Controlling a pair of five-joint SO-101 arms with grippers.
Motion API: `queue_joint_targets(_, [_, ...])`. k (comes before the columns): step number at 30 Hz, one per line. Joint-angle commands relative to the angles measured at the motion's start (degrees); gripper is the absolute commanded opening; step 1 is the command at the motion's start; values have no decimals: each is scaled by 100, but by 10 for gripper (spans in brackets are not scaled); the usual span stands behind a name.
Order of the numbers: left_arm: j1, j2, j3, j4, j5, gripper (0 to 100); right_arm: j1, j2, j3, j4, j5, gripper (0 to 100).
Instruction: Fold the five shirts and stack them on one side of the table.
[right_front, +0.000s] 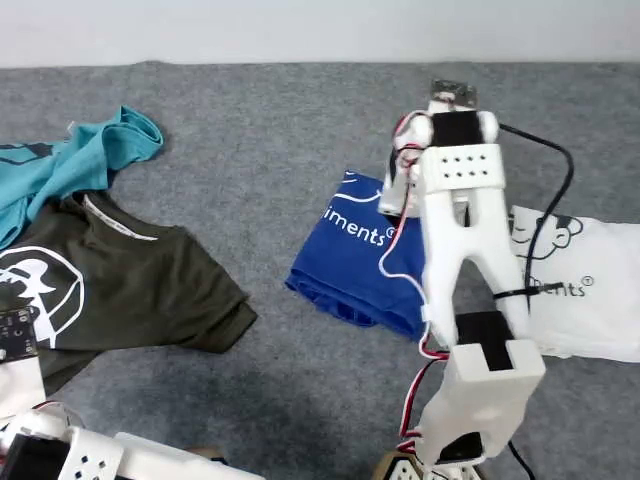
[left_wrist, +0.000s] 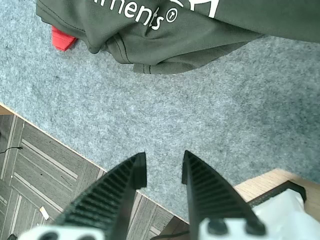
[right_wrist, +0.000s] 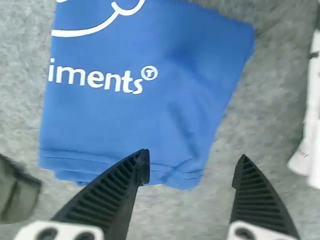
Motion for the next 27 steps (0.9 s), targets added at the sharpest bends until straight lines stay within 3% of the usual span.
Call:
queue_joint_targets(1, [-9,-18,-48,9,-44,130,-259,22,-255,-136,-545,268])
queue_joint_targets(4, [-18,-18,-57,9,-44,130,-303,426,-255,-400,-791,284])
queue_joint_targets(10, [-18,-18,-57,9,-44,130,-286,927,-264,-514,-1099,476])
queue_joint_targets(27, [-18,-26,-57,9,-44,130,-75,2554,-264,-1569,-1143,483])
